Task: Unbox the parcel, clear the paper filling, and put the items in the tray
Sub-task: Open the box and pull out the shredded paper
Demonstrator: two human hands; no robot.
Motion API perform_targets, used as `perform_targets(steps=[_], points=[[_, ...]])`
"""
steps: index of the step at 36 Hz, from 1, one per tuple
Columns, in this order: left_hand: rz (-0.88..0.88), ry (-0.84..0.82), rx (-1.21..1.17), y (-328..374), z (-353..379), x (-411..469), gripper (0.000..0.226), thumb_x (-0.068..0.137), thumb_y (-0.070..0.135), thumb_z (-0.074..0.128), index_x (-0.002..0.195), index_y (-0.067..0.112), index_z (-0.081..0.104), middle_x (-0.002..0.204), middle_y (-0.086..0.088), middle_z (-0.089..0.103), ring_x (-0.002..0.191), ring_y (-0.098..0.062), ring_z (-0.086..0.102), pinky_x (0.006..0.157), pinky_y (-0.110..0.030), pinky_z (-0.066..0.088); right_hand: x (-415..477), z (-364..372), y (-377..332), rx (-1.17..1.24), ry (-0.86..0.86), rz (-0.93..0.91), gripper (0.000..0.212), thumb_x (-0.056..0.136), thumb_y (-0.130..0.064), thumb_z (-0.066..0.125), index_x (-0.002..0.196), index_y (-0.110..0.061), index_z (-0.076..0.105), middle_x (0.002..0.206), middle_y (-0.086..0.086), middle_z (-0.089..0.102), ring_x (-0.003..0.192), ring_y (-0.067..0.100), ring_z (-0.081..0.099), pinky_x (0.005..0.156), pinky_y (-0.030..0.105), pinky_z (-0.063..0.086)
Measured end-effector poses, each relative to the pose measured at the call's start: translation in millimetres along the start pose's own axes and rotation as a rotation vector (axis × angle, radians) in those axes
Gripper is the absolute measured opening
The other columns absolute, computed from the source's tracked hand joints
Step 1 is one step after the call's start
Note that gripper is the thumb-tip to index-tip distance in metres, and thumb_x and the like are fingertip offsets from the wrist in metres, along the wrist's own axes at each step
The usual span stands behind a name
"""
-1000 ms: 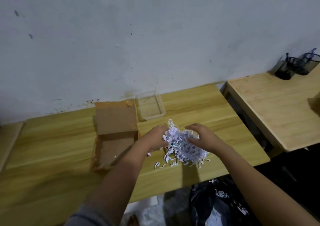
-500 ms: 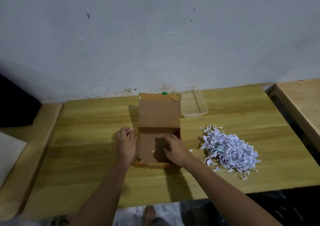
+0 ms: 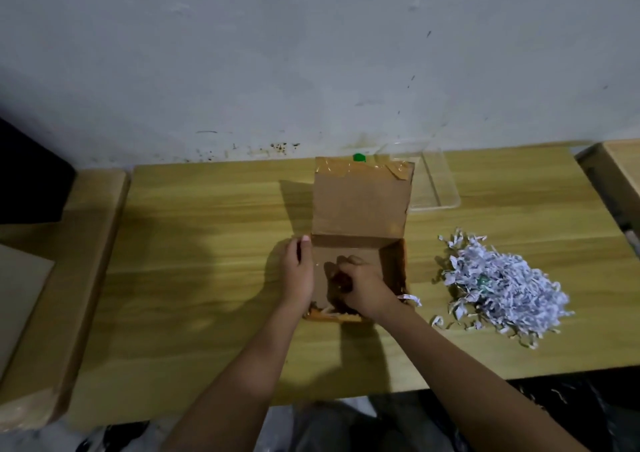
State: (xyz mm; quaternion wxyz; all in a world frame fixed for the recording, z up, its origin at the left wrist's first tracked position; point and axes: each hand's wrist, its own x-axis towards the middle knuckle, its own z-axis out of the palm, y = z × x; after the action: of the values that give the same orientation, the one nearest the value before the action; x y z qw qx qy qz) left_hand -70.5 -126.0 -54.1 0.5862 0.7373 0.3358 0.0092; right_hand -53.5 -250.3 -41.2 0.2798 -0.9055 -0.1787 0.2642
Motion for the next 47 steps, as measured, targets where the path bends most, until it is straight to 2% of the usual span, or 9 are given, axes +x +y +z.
perform_targets(steps=[5, 16, 20, 23, 30, 35, 38, 42, 47], points=[[0.012, -0.001, -0.014, -3.7, 0.4, 1.1, 0.039, 0.099, 0.034, 0.037, 0.109, 0.002, 0.057, 0.106, -0.019, 0.058, 0.098, -0.031, 0.055, 0.077, -0.03, 0.038, 1.9, -3.0, -3.6, 0.014, -0.026, -0.027, 0.02, 0.08, 0.001, 0.061, 0.096, -0.006, 0.071, 0.111, 0.012, 0.065, 0.107, 0.023, 0.058, 0.089, 0.01, 0.031], [0.027, 0.004, -0.065, -5.0, -1.9, -10.6, 0.029, 0.098, 0.035, 0.038, 0.096, 0.016, 0.059, 0.084, -0.003, 0.058, 0.084, -0.024, 0.055, 0.067, -0.029, 0.04, -3.4, -6.2, -2.4, 0.011, -0.028, -0.077, 0.023, 0.082, -0.004, 0.057, 0.1, -0.013, 0.068, 0.104, 0.012, 0.07, 0.099, 0.025, 0.064, 0.091, 0.033, 0.049], [-0.019, -0.024, -0.159, -3.7, -7.1, -30.2, 0.037, 0.099, 0.029, 0.039, 0.13, 0.014, 0.052, 0.125, -0.01, 0.06, 0.115, -0.029, 0.055, 0.095, -0.039, 0.044, -11.3, -16.5, 2.7, 0.141, 0.143, -0.128, 0.023, 0.081, -0.001, 0.06, 0.1, -0.01, 0.069, 0.103, 0.009, 0.07, 0.097, 0.018, 0.063, 0.09, 0.027, 0.049], [-0.033, -0.03, -0.214, -5.8, -5.5, -41.9, 0.038, 0.099, 0.023, 0.038, 0.134, 0.01, 0.048, 0.131, -0.007, 0.055, 0.124, -0.027, 0.049, 0.1, -0.036, 0.041, -21.5, -36.6, 9.4, 0.247, 0.288, -0.06, 0.017, 0.084, -0.01, 0.063, 0.099, -0.016, 0.069, 0.103, -0.001, 0.068, 0.096, 0.009, 0.059, 0.092, 0.024, 0.047], [-0.029, 0.052, -0.187, -7.0, 10.5, -57.6, 0.044, 0.101, 0.024, 0.034, 0.142, 0.008, 0.037, 0.146, -0.007, 0.041, 0.134, -0.022, 0.039, 0.102, -0.025, 0.032, -50.8, -82.0, 65.4, 0.375, 0.534, 0.024, 0.012, 0.081, 0.001, 0.065, 0.09, -0.004, 0.072, 0.09, 0.014, 0.072, 0.077, 0.016, 0.061, 0.07, 0.021, 0.05], [-0.002, 0.103, -0.098, -6.8, 15.5, -62.4, 0.044, 0.101, 0.024, 0.033, 0.14, 0.005, 0.039, 0.143, -0.01, 0.044, 0.133, -0.025, 0.04, 0.101, -0.025, 0.031, -69.4, -82.6, 107.3, 0.375, 0.483, 0.168, 0.02, 0.083, 0.005, 0.058, 0.098, 0.0, 0.07, 0.1, 0.015, 0.071, 0.092, 0.022, 0.065, 0.083, 0.023, 0.046], [0.012, 0.104, -0.046, -9.3, 15.6, -61.5, 0.044, 0.101, 0.027, 0.032, 0.137, 0.003, 0.043, 0.138, -0.015, 0.05, 0.129, -0.03, 0.045, 0.104, -0.035, 0.036, -75.4, -73.3, 116.7, 0.384, 0.443, 0.181, 0.022, 0.086, 0.001, 0.057, 0.104, -0.003, 0.068, 0.103, 0.013, 0.07, 0.094, 0.02, 0.063, 0.081, 0.017, 0.044], [0.039, 0.135, 0.025, -8.4, 16.0, -63.7, 0.044, 0.101, 0.027, 0.031, 0.135, 0.003, 0.045, 0.135, -0.018, 0.052, 0.126, -0.032, 0.047, 0.102, -0.039, 0.037, -78.5, -63.4, 111.8, 0.452, 0.346, 0.074, 0.02, 0.087, -0.008, 0.061, 0.104, -0.003, 0.067, 0.099, 0.012, 0.069, 0.088, 0.015, 0.062, 0.069, 0.002, 0.044], [0.07, 0.163, 0.067, -4.9, 16.8, -66.2, 0.042, 0.101, 0.022, 0.031, 0.137, 0.004, 0.043, 0.14, -0.015, 0.049, 0.13, -0.027, 0.043, 0.104, -0.031, 0.033, -80.4, -53.5, 102.6, 0.521, 0.288, 0.008, 0.009, 0.083, -0.005, 0.065, 0.092, -0.006, 0.065, 0.083, 0.004, 0.063, 0.069, -0.005, 0.058, 0.068, 0.005, 0.046]])
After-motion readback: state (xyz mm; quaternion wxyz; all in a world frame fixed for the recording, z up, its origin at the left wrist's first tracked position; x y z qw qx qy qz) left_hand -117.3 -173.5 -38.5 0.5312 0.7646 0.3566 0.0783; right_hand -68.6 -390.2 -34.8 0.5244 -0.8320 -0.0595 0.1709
